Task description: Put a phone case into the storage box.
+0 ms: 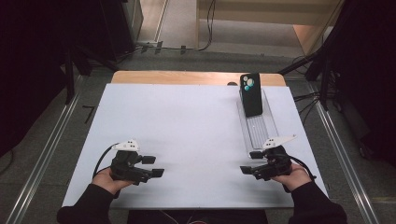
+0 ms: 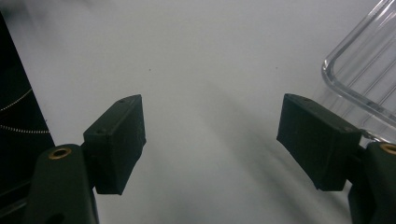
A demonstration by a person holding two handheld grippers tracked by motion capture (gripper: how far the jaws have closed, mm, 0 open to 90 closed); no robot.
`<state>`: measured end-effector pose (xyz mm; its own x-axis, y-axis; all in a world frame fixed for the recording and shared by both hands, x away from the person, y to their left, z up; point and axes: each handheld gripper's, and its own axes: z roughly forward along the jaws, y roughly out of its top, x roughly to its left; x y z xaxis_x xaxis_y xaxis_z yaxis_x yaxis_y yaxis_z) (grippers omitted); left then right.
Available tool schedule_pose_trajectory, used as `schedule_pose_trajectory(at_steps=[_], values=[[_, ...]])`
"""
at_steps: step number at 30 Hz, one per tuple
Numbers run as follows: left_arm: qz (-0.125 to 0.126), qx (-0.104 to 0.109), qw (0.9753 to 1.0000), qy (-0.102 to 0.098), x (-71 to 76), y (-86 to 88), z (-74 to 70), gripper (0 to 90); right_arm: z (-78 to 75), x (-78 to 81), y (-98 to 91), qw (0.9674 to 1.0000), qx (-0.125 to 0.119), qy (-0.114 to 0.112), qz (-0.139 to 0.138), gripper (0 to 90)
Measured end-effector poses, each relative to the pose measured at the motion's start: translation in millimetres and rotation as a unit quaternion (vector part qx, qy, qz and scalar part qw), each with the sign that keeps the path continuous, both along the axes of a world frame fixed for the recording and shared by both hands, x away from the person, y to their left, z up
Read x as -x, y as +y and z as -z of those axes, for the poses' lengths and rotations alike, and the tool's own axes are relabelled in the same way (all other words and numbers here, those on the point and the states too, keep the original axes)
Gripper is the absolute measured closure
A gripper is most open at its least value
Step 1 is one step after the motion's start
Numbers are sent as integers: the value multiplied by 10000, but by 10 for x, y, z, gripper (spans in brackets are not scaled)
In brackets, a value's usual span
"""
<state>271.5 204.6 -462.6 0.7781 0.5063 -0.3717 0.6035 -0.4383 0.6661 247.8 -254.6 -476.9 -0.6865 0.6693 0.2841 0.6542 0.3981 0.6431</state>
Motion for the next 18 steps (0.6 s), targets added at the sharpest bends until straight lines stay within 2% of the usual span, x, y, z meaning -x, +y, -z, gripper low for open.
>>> schedule_pose_trajectory(at_steps=[18], values=[[13,-39,10000,-1,2,-13,3,304,25,-8,-4,9999,98,26,-12,215]])
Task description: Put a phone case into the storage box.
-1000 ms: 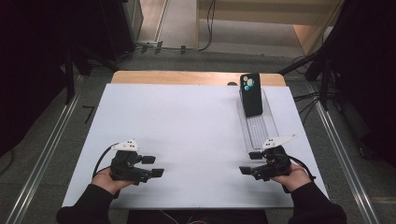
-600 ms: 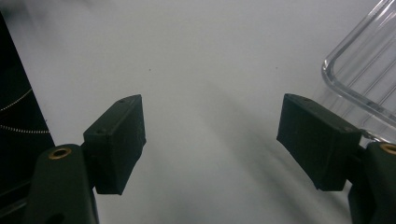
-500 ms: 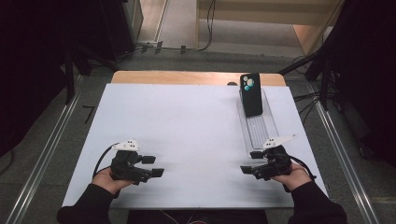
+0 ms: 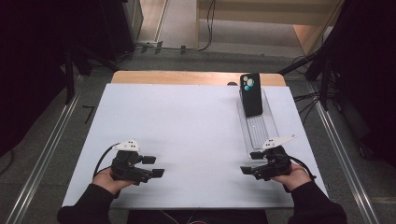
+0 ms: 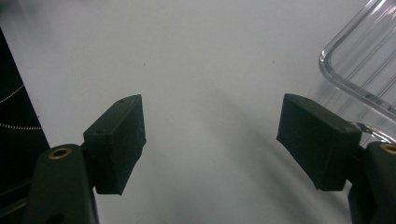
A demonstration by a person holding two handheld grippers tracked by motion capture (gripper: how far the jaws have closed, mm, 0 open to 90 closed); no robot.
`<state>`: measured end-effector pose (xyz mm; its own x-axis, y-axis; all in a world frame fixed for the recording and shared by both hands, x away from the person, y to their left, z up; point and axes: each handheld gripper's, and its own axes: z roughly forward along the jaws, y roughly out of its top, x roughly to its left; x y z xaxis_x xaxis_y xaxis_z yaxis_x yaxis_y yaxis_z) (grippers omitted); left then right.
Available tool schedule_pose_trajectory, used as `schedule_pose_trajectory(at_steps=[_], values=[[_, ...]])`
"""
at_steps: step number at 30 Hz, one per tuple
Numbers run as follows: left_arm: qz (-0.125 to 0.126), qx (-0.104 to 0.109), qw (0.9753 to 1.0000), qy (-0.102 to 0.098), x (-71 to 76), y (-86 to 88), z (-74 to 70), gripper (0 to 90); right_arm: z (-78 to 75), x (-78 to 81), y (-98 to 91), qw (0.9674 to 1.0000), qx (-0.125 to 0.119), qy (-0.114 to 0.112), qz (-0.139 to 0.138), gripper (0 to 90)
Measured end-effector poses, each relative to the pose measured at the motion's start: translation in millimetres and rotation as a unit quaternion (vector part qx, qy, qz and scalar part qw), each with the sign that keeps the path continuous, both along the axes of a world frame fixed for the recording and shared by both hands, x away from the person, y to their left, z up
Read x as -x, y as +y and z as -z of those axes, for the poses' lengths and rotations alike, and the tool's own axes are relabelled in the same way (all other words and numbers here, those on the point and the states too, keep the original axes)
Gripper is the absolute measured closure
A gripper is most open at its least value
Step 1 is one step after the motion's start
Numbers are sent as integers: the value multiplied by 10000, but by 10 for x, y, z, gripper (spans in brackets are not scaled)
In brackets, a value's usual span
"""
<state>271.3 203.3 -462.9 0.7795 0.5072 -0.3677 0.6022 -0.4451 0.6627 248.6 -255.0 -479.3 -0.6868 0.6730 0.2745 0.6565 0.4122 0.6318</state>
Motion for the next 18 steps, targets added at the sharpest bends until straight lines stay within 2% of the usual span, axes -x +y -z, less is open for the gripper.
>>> schedule_pose_trajectory(at_steps=[18], values=[[10,3,10000,0,0,1,-5,304,4,-3,-5,10000,33,0,10,215]])
